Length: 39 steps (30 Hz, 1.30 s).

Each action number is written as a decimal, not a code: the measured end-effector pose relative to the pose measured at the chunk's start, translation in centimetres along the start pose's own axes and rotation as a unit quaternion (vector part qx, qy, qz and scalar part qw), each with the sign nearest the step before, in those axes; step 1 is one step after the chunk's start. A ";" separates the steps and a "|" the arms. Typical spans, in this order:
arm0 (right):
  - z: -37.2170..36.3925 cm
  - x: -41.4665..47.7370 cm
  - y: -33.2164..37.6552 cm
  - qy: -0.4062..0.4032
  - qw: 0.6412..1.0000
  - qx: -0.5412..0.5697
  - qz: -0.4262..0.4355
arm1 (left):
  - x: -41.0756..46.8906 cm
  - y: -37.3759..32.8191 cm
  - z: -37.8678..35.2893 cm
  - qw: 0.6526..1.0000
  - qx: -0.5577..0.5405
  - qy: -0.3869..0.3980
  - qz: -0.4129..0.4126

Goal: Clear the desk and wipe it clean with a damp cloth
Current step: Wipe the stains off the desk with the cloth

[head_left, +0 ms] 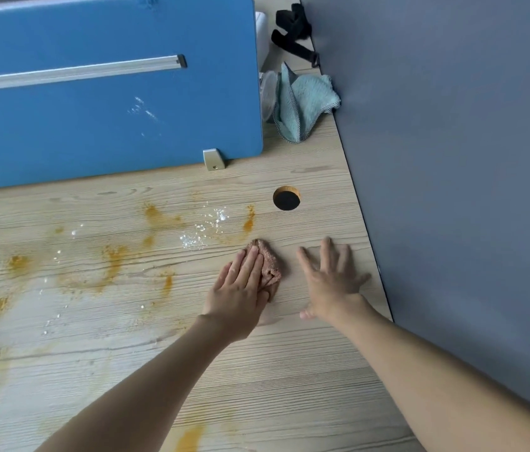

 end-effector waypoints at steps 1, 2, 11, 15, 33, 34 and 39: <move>-0.3 0.0 0.0 0.001 1.000 0.001 -0.005 | 0.0 0.1 0.0 1.000 -0.001 0.005 0.005; -0.5 0.0 0.1 0.000 1.000 0.001 -0.008 | 0.4 0.1 0.1 1.000 0.000 0.008 0.009; -0.6 0.2 -0.1 0.000 1.000 0.009 -0.015 | 2.2 0.0 1.0 1.000 0.017 -0.017 0.007; -0.2 0.4 0.0 -0.008 1.000 -0.025 -0.003 | 2.9 -0.2 1.3 1.000 0.007 -0.012 0.026; 1.5 0.9 0.4 -0.001 0.998 -0.056 0.027 | 6.6 -0.7 2.7 0.999 -0.014 0.011 0.046; 1.5 0.9 0.4 -0.004 0.998 -0.053 0.028 | 6.8 -0.7 2.9 0.999 -0.015 0.002 0.042; 1.4 1.0 0.2 -0.007 0.999 -0.043 0.027 | 5.7 0.0 2.3 0.999 -0.019 -0.008 0.031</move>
Point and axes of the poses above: each hand's wrist, its own x-axis towards the middle knuckle, its own z-axis out of the back of the hand, y = z × x, the point moved 8 cm from there along x, towards the middle knuckle, and after that the axes turned 5 degrees about z, right-handed, at the moved point
